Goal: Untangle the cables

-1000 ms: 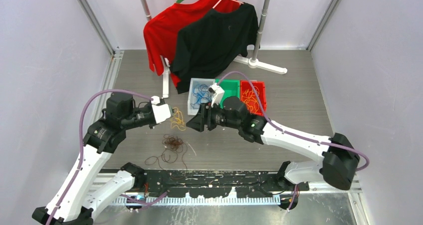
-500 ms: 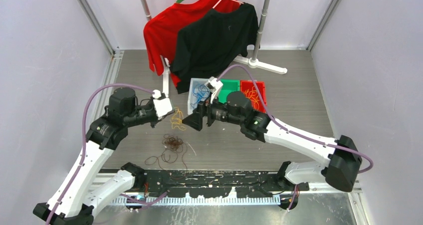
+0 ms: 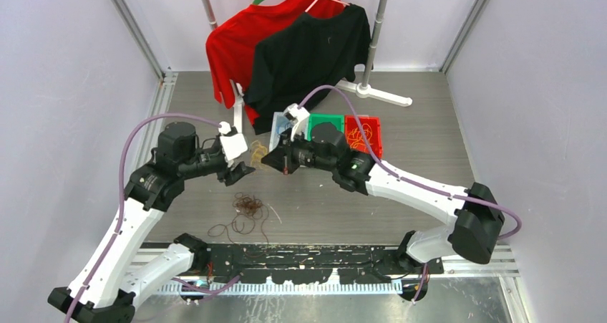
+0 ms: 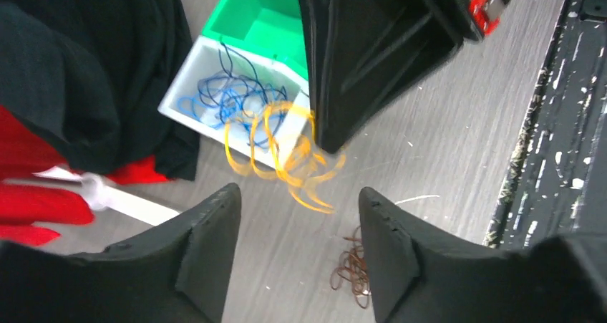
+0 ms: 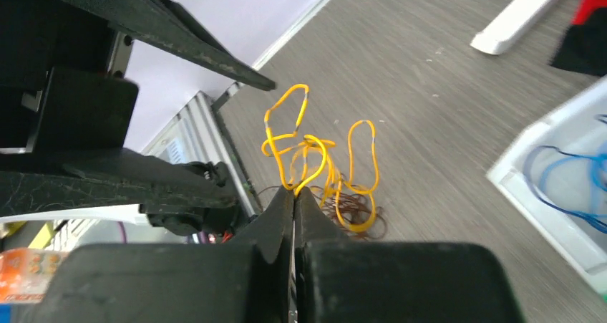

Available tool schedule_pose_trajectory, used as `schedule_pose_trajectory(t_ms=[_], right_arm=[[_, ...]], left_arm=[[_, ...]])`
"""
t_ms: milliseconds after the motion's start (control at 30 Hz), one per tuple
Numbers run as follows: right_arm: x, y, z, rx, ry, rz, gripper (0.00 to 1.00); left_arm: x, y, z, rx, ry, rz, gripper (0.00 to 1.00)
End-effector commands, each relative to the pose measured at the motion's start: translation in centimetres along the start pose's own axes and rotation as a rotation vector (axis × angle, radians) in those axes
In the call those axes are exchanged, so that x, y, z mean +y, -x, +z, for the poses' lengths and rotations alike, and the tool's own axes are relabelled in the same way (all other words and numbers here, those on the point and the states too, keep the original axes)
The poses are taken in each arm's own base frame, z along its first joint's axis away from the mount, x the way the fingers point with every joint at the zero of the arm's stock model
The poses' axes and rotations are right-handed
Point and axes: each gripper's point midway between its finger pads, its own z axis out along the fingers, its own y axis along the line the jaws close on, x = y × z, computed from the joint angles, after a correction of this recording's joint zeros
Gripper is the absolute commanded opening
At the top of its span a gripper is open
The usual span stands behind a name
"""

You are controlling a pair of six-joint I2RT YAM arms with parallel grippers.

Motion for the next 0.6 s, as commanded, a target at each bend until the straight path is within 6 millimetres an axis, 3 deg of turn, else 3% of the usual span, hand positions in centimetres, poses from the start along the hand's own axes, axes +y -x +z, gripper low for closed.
schedule_pose_trajectory(t_ms=[0,67,200,367,567], right_arm=[[-3.0,2.7,-3.3,-0.081,-0.128,-0.009,0.01],[-5.7,2.4,-5.1,-0.079,-0.219,0.021,0.01],[-11.9,1.8,-9.9,-0.074,-0.470,0.082,0.01],[-19.4,2.3,-16.7,-0.098,-0.897,0.129,0.01],[-25.7,0.8,-21.6,-0.052,-1.209,0.213,0.01]], left_arm=[[1.1,0.2,-0.3,0.026,0.054,-0.016,0.76],[1.3,-0.5,-0.3,0.062,0.063,-0.036,0.99],[0.7,-1.9,0.0,0.141,0.011,-0.066,0.99],[-0.5,-6.1,0.3,0.292,-0.044,-0.094,0.99],[-0.5,-9.3,0.1,0.438,-0.060,-0.094,0.99]])
